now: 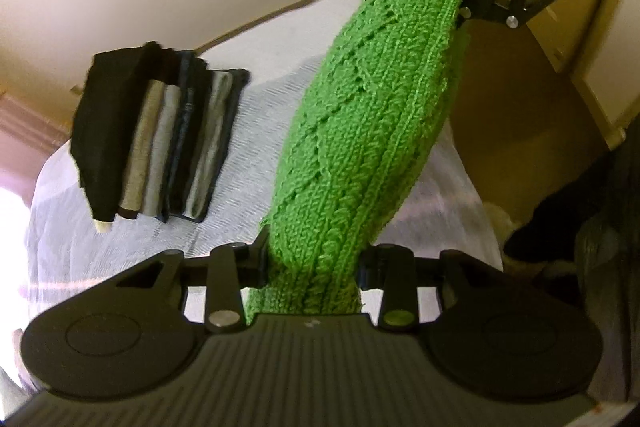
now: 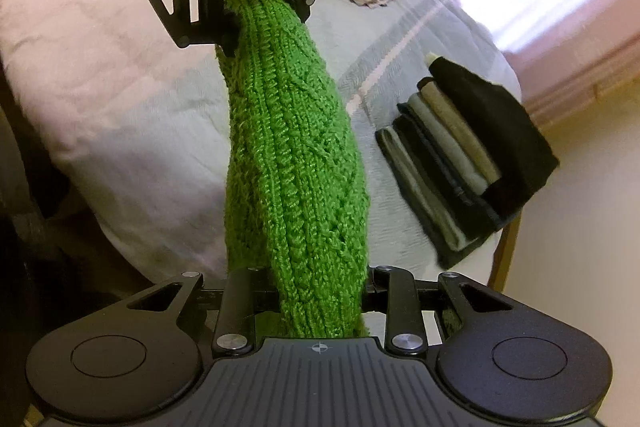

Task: Fold large clothes
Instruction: 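Carry the held sweater with both grippers over the stack of folded clothes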

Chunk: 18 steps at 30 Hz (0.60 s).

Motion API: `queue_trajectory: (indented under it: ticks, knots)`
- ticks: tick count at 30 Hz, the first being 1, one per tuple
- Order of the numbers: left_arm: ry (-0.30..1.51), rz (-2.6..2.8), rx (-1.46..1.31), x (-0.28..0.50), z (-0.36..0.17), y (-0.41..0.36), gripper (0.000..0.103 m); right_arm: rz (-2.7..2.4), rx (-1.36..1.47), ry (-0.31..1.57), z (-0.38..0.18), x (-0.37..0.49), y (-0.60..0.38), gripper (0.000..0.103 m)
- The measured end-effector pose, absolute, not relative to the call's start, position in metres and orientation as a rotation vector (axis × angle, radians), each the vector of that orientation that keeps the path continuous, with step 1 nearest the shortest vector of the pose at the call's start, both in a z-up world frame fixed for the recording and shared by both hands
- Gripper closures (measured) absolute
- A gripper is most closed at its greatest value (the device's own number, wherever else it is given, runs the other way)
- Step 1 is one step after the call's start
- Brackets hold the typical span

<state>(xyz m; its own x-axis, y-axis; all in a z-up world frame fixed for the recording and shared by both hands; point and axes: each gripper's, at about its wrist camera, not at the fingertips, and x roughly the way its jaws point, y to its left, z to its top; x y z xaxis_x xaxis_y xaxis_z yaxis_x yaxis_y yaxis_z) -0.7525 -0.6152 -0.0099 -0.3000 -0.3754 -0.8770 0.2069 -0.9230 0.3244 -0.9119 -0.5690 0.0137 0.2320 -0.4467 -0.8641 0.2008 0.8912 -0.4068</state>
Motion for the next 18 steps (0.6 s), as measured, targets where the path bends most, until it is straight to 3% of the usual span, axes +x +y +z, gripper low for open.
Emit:
queue_trajectory:
  ticks: [18]
  knots:
    - [-0.246,-2.241,1.423,-0.748,0.056,-0.722,0.07,-0.385,-0.4,1.242,0.084,-0.905,-0.688,0.077]
